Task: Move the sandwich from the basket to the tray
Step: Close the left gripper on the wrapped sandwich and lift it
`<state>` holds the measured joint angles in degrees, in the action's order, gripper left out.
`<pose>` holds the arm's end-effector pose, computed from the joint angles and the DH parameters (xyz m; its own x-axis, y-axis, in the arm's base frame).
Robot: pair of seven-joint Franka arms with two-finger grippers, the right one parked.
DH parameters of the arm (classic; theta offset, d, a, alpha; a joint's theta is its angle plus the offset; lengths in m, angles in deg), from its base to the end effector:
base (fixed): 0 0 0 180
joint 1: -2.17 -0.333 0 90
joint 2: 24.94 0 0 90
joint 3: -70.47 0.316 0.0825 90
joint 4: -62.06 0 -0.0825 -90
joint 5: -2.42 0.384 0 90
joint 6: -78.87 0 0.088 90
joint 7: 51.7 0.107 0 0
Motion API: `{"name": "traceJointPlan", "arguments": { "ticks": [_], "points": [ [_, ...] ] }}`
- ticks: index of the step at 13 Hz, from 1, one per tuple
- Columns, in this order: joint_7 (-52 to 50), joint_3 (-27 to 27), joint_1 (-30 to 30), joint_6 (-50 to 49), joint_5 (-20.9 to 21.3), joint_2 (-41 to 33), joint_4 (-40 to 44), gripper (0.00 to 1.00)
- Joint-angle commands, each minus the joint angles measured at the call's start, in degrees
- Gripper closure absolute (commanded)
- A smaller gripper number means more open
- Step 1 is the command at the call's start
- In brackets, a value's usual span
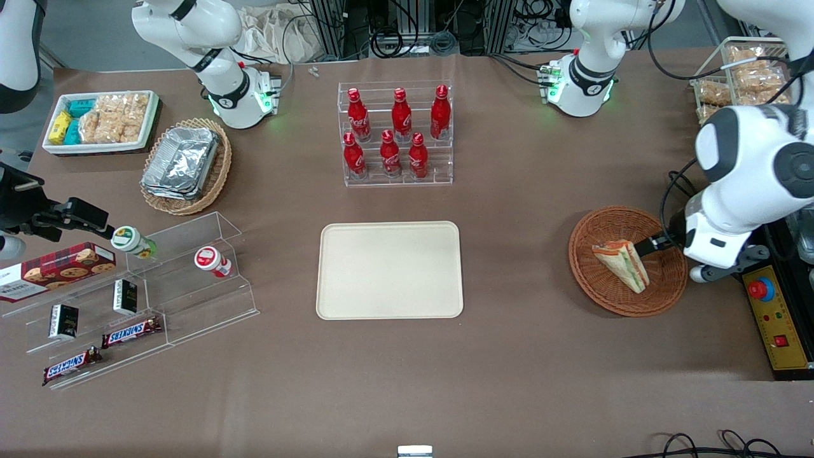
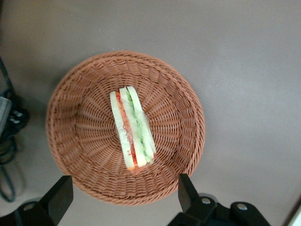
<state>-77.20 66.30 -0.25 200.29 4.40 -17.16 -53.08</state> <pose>0.5767 -0.0151 0.3864 0.9222 0.3865 -0.0151 0.3860 -0.9221 -0.0285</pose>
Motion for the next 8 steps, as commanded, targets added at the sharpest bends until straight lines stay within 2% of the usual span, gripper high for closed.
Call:
{"name": "traceJointPlan", "arguments": {
  "ticks": [1,3,8],
  "points": [
    [-4.5,0.5,0.6,9.4,-0.9,0.2,-8.4,0.01],
    [-6.3,0.5,0.6,14.3,-0.9,3.2,-9.6,0.01],
    [-6.6,0.8,-0.1,19.3,-0.9,7.3,-9.5,0.01]
  ]
}}
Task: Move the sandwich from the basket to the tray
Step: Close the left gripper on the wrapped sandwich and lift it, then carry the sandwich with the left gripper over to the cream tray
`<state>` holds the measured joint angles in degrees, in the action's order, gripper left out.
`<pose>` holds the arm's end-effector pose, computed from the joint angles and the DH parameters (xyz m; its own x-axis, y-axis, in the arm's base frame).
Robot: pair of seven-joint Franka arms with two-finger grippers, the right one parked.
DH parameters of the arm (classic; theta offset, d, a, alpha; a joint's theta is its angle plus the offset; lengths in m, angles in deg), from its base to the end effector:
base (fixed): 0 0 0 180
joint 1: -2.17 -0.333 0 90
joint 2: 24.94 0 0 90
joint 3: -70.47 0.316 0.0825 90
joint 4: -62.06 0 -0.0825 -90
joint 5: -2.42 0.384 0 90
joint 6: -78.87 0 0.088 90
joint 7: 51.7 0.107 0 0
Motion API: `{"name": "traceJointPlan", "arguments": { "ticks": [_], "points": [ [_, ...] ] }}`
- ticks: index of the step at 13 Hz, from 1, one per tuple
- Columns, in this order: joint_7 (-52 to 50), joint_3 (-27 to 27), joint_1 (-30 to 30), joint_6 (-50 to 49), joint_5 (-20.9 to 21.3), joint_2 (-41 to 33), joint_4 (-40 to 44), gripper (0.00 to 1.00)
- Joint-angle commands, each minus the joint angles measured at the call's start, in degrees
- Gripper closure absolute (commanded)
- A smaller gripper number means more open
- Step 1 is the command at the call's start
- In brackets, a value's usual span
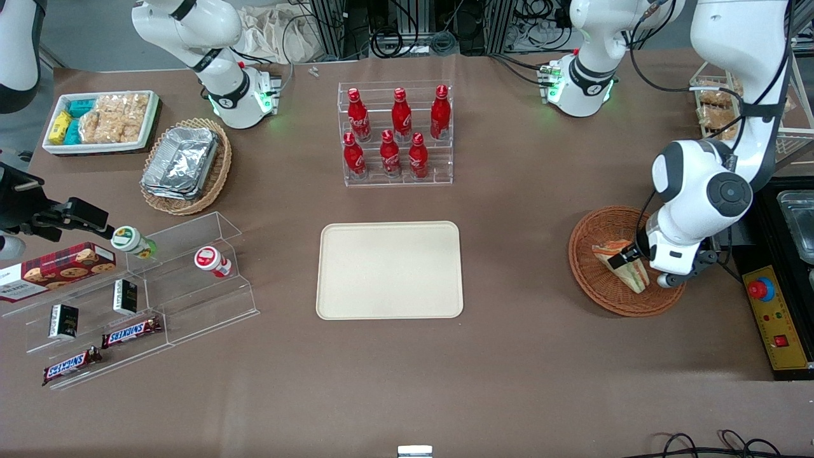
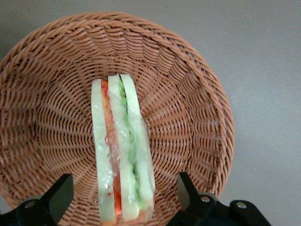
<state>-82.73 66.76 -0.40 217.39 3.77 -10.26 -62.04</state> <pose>0.5624 -0.0108 0.2762 0.8746 0.4847 -0.0038 0.4847 -0.8747 -0.0013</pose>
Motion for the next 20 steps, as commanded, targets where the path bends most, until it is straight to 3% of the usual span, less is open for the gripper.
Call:
{"name": "traceJointPlan", "arguments": {
  "ticks": [1,3,4,8,9,16,20],
  "points": [
    [-1.0,0.5,-0.1,2.7,-0.3,1.1,-0.5,0.02],
    [-1.7,0.5,-0.1,4.1,-0.3,2.8,-0.5,0.08],
    [-2.3,0.5,-0.1,4.1,-0.3,3.0,-0.6,0.18],
    [-4.6,0.5,0.0,3.0,-0.1,2.3,0.1,0.86],
    [-5.7,0.5,0.0,0.4,-0.1,1.0,1.4,0.99],
    [-8.4,-2.3,0.8,-42.6,0.2,-1.5,31.9,1.0],
    [-2.0,-6.7,0.8,-49.0,0.4,-2.2,36.4,1.0]
  ]
}}
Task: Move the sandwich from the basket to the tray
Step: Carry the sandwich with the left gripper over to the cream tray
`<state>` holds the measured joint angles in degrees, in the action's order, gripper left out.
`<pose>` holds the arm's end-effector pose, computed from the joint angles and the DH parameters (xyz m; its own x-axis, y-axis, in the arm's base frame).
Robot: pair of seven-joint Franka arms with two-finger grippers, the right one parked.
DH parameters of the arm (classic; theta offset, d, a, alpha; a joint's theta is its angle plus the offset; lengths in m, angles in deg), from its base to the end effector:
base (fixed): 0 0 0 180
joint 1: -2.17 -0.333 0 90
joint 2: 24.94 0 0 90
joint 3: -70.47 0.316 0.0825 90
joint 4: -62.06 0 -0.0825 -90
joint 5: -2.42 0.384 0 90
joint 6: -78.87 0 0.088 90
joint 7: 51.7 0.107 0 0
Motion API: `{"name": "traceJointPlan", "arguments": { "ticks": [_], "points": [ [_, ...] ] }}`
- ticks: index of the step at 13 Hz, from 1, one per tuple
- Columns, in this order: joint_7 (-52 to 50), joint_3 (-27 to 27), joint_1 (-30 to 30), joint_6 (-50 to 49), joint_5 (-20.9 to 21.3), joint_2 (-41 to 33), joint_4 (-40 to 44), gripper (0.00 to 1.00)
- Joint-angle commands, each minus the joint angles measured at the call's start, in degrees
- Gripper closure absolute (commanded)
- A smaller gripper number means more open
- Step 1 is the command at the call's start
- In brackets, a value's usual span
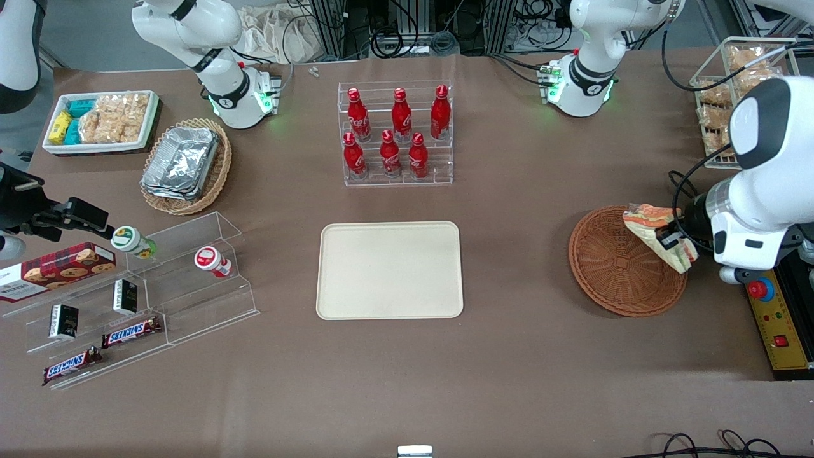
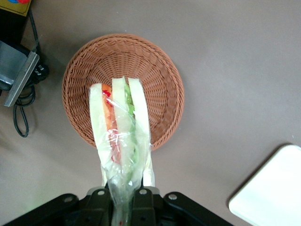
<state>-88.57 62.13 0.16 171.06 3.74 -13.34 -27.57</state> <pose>0.6041 -0.0575 0.5137 0.8523 0.5071 -0.1279 0.4996 -0.8618 -0.0877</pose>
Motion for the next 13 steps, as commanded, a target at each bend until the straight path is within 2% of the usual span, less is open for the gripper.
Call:
{"name": "traceJointPlan", "arguments": {
  "ticks": [1,5,7,10,13],
  "points": [
    [5.5,-4.6,0.3,-2.6,0.7,0.7,1.6,1.0],
    [5.1,-16.6,0.3,-1.9,0.5,1.4,2.1,1.0],
    [5.0,-22.7,1.0,1.4,0.8,3.3,2.1,1.0],
    [4.4,-23.2,8.1,9.1,2.1,9.1,2.3,0.96],
    [4.0,-23.2,13.0,16.2,7.1,15.9,2.7,0.96]
  ]
}}
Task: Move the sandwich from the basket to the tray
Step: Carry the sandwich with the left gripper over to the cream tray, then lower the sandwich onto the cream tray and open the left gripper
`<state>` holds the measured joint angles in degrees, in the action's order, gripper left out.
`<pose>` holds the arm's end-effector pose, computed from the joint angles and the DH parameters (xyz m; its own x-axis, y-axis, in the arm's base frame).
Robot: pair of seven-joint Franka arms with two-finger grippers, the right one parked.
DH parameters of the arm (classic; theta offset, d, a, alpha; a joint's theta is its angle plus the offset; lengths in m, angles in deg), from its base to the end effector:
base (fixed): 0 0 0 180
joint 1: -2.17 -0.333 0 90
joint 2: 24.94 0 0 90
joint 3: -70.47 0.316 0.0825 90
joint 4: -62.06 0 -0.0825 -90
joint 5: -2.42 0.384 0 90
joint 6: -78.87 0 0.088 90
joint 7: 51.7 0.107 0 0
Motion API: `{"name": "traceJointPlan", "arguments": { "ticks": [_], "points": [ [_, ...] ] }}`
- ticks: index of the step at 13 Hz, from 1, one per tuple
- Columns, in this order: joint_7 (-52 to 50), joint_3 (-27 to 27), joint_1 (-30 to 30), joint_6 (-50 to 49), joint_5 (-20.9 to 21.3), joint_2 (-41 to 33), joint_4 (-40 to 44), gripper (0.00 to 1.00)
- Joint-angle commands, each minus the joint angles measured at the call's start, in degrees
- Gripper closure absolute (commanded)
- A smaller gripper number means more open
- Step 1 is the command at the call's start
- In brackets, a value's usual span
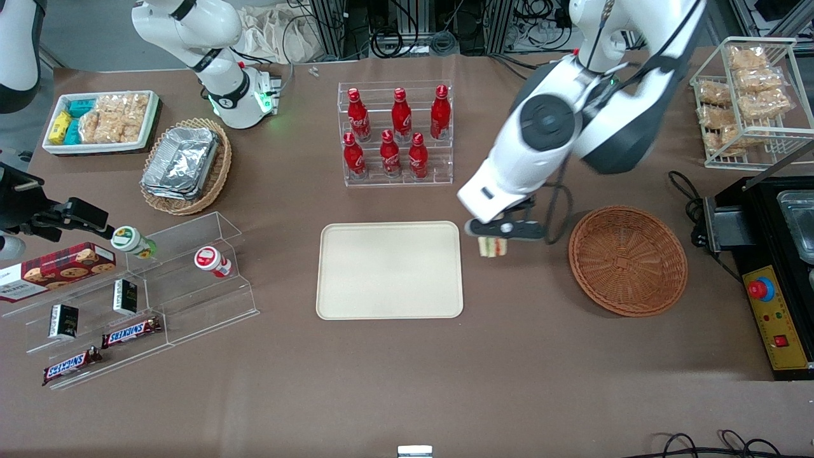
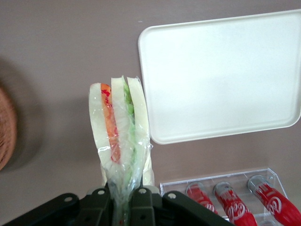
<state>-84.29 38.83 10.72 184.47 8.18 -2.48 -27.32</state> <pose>0.5336 -0.3810 0.4430 0.9858 -0.1353 -0.0994 -0.1295 -0.9896 0.0626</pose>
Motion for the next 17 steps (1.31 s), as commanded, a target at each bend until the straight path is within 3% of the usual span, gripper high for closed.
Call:
{"name": "traceJointPlan", "arguments": {
  "ticks": [1,6,9,10,11,12,13,17],
  "points": [
    [-0.3,0.1,2.8,5.5,2.9,7.6,2.5,0.97],
    [-0.3,0.2,3.7,18.0,5.6,18.1,2.1,0.97],
    [-2.9,0.1,3.7,19.7,11.2,22.6,2.1,0.97],
    [-5.0,0.1,3.7,20.3,13.5,23.4,2.1,0.92],
    [-7.7,0.1,3.7,21.9,15.1,23.9,2.1,0.63],
    [-9.8,0.1,3.7,22.7,16.1,23.9,1.8,0.13],
    [-10.4,0.1,4.7,22.5,16.6,23.6,1.9,0.01],
    [-11.7,0.1,4.5,13.4,15.9,16.2,2.3,0.01]
  ]
}}
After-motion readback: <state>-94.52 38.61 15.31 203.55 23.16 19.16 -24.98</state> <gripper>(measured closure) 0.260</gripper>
